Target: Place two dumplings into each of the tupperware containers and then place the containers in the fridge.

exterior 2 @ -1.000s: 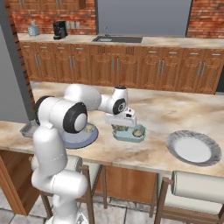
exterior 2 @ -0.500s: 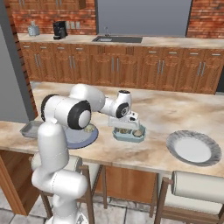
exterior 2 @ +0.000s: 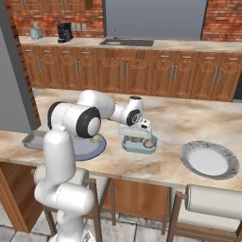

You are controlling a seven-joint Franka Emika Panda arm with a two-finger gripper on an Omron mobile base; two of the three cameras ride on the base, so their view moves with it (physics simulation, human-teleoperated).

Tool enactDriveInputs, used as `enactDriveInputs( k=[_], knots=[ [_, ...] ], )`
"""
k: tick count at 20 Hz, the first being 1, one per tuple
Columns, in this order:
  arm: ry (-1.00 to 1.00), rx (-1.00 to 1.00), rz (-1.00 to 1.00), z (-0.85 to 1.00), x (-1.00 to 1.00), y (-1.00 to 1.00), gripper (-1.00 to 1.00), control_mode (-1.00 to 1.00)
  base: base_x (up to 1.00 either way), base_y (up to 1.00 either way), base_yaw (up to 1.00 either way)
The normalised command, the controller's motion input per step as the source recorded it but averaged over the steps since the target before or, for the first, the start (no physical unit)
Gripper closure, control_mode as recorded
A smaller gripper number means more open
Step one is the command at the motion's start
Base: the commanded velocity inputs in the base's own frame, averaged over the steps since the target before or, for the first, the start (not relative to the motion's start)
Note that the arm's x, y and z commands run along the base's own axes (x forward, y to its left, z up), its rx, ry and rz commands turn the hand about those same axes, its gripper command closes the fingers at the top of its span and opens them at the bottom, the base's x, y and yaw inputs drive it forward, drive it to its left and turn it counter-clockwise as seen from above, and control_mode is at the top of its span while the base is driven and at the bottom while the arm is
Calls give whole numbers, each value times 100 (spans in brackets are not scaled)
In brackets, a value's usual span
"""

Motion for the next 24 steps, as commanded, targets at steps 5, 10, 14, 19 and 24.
enactDriveInputs(
  k=[5,10,14,19,24],
  knots=[
    [0,0,0,-4,3,-7,100,-100,0,0,0],
    [0,0,0,-17,0,-1,100,-100,0,0,0],
    [0,0,0,-4,0,0,-100,-100,0,0,0],
    [0,0,0,0,0,0,-100,-100,0,0,0],
    [0,0,0,0,0,0,-100,-100,0,0,0]
  ],
)
